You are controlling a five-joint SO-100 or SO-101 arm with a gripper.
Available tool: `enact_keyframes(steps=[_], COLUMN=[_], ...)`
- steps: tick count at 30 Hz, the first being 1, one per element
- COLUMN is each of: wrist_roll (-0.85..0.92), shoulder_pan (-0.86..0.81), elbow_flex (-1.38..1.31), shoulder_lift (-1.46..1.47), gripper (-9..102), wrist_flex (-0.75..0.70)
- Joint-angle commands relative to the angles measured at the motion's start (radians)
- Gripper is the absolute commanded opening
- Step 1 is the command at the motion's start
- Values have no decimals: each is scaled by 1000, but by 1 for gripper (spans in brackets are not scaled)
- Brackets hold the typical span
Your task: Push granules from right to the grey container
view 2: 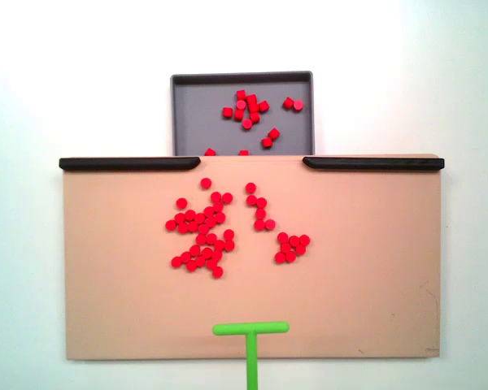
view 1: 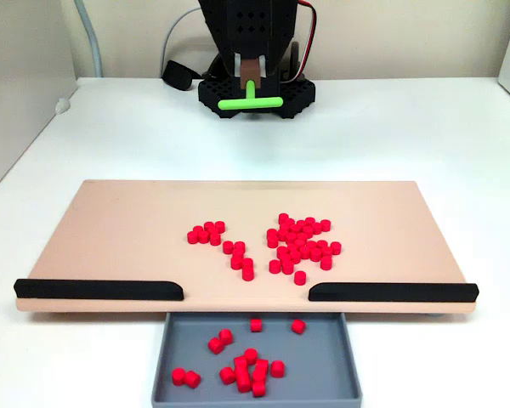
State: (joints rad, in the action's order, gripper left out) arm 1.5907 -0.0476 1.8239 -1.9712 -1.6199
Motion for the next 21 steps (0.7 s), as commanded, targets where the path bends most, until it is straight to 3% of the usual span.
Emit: enact_keyframes(steps=[1, 21], wrist_roll=[-2, 15], shoulder_pan=[3, -3], elbow_flex=[-14, -17], shoulder_lift=[5, 29], gripper=[0, 0], wrist_flex=[5, 6])
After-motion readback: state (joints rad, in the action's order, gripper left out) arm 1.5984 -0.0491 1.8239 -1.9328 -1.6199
